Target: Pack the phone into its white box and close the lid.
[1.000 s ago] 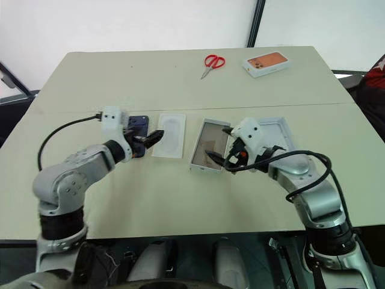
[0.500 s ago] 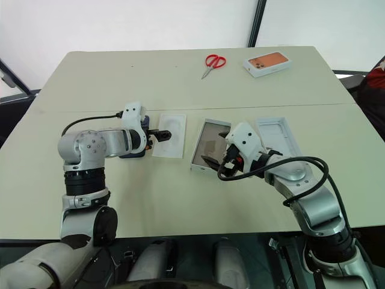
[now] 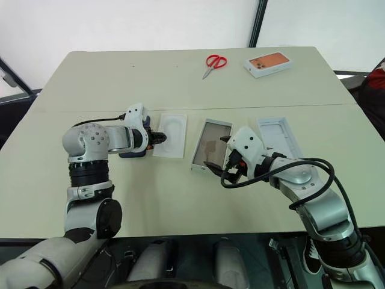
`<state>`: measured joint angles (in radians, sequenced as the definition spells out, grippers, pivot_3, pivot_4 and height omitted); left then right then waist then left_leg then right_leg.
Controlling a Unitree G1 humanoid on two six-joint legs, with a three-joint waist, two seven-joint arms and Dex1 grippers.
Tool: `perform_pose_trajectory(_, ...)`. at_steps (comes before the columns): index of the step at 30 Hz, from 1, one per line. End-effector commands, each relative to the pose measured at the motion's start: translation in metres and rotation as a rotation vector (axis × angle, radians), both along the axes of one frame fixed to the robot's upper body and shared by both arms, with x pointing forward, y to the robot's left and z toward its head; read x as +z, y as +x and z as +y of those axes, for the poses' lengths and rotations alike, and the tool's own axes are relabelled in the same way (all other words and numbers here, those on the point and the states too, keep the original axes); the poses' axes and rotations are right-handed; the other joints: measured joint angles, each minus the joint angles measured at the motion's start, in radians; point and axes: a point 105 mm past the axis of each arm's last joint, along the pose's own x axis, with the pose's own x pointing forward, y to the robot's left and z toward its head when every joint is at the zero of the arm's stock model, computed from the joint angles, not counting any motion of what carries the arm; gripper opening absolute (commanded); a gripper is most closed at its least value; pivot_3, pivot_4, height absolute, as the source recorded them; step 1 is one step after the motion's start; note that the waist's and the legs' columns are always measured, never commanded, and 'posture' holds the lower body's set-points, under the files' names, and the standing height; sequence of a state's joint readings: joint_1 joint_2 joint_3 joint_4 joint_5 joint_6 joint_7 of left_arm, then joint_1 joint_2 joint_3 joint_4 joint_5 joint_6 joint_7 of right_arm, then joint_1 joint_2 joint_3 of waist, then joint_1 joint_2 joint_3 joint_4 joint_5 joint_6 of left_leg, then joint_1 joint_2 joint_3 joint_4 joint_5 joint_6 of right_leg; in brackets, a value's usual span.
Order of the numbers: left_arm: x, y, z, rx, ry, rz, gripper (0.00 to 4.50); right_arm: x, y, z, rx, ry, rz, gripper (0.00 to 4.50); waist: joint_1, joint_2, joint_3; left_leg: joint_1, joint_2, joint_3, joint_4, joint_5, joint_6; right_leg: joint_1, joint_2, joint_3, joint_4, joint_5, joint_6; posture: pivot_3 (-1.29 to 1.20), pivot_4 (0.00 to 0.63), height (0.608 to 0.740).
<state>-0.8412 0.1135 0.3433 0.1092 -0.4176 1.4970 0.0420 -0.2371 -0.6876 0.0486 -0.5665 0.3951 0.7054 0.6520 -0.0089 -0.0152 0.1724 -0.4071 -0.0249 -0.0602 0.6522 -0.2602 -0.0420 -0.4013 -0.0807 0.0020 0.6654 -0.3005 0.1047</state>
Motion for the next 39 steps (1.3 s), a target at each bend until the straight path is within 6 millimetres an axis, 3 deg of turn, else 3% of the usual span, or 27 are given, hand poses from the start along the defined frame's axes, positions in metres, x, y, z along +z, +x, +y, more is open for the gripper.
perform_pose_trajectory(1, 0.012, 0.005, 0.004, 0.031, 0.002, -0.048, 0.02, 0.012, -0.004, 0.004, 0.025, -0.005, -0.060, 4.50, 0.000, 0.000, 0.000, 0.000, 0.000, 0.000, 0.000, 0.000, 0.000, 0.000, 0.000, 0.000, 0.000, 0.000, 0.000, 0.00, 0.150, 0.740)
perform_pose_trajectory(8, 0.032, 0.011, 0.010, 0.083, -0.129, -0.155, 0.02, 0.013, -0.003, 0.004, 0.026, -0.006, -0.065, 4.50, -0.001, 0.000, 0.000, 0.000, 0.000, 0.000, 0.000, 0.000, 0.000, 0.000, 0.000, 0.000, 0.000, 0.000, 0.000, 0.00, 0.150, 0.740)
perform_pose_trajectory(14, 0.069, 0.007, 0.025, 0.120, -0.440, -0.285, 0.02, 0.018, 0.001, -0.007, -0.005, -0.025, -0.085, 4.50, -0.001, -0.001, 0.000, 0.000, 0.001, 0.000, 0.000, 0.001, -0.001, -0.001, 0.000, 0.000, 0.000, 0.000, 0.000, 0.00, 0.150, 0.740)
perform_pose_trajectory(19, 0.077, -0.014, -0.012, -0.091, -0.468, -0.257, 0.02, 0.023, 0.009, -0.026, -0.065, -0.058, -0.107, 4.50, 0.006, -0.001, 0.000, -0.001, 0.000, 0.000, 0.001, 0.001, -0.001, 0.000, 0.000, -0.001, 0.000, 0.000, 0.000, 0.00, 0.150, 0.740)
perform_pose_trajectory(23, 0.061, -0.028, -0.057, -0.233, -0.425, -0.178, 0.02, 0.027, 0.018, -0.052, -0.146, -0.105, -0.124, 4.50, 0.021, -0.001, 0.000, -0.001, -0.001, 0.000, 0.001, 0.000, 0.000, 0.001, -0.001, 0.000, -0.001, 0.000, 0.000, 0.00, 0.150, 0.740)
perform_pose_trajectory(26, 0.048, -0.032, -0.073, -0.251, -0.390, -0.124, 0.02, 0.026, 0.019, -0.062, -0.170, -0.125, -0.125, 4.50, 0.019, -0.001, 0.000, 0.000, 0.000, 0.001, 0.001, 0.000, -0.001, 0.001, -0.001, 0.000, -0.001, 0.000, 0.000, 0.00, 0.150, 0.740)
perform_pose_trajectory(30, 0.034, -0.034, -0.086, -0.251, -0.324, -0.069, 0.02, 0.025, 0.016, -0.065, -0.173, -0.133, -0.120, 4.50, 0.012, -0.001, 0.000, 0.001, 0.000, 0.001, 0.000, 0.000, 0.000, 0.001, 0.001, 0.001, 0.000, 0.000, 0.000, 0.00, 0.150, 0.740)
perform_pose_trajectory(39, 0.028, -0.032, -0.101, -0.271, -0.250, -0.048, 0.02, 0.020, 0.015, -0.064, -0.173, -0.136, -0.115, 4.50, 0.020, -0.001, 0.000, 0.001, 0.000, 0.001, 0.001, 0.000, -0.001, 0.001, 0.001, 0.001, -0.001, 0.000, 0.000, 0.00, 0.150, 0.740)
